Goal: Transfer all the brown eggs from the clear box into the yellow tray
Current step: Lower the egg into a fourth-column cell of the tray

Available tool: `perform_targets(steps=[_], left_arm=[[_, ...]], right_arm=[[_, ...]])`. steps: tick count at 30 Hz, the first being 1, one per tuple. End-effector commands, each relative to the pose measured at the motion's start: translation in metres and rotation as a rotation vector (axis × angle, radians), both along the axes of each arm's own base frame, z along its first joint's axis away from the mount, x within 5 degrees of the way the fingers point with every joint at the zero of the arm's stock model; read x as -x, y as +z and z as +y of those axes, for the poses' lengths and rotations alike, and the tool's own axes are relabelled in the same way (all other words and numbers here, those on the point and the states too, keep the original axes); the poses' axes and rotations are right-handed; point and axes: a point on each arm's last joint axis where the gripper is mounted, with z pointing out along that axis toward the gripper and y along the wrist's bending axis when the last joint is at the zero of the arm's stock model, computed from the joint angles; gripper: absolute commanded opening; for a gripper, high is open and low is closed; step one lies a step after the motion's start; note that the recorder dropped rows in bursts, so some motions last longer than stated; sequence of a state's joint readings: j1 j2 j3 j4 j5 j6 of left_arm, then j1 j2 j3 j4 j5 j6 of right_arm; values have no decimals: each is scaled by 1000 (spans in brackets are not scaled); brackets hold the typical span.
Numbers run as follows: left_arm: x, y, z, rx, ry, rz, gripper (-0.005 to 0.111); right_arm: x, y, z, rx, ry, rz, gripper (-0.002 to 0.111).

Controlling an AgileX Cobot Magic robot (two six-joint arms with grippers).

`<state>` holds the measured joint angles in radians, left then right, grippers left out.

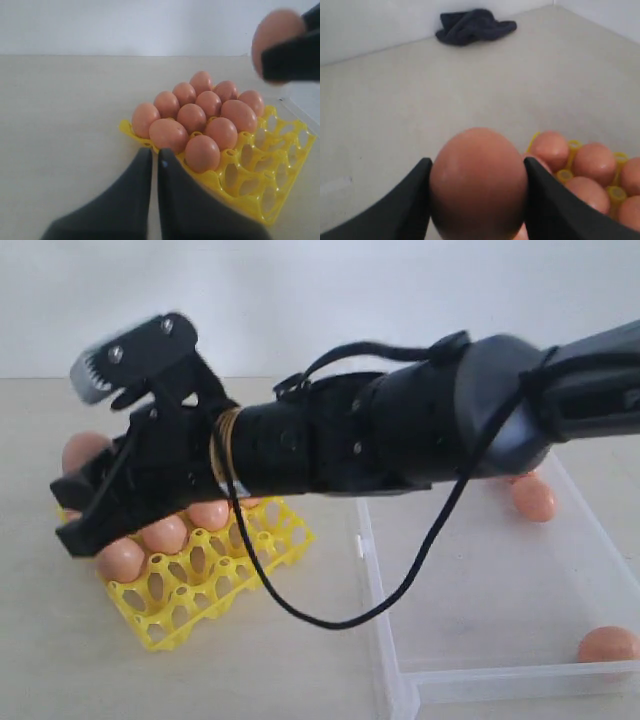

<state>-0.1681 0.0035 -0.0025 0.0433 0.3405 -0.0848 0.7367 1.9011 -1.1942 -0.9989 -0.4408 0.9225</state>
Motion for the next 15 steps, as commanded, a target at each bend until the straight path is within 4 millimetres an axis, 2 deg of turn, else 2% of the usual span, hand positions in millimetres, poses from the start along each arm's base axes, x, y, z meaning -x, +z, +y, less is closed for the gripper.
perform_targets(steps=[1, 7, 15], left_arm=[[0, 0, 0, 4, -5, -3, 4], [0, 0, 0, 4, -5, -3, 4], [0, 0, 0, 4, -5, -3, 4]], right_arm=[[0, -34, 11, 40, 39, 40, 0], [-6, -64, 12, 14, -57, 202, 0], [-7, -87, 14, 41, -49, 235, 0]])
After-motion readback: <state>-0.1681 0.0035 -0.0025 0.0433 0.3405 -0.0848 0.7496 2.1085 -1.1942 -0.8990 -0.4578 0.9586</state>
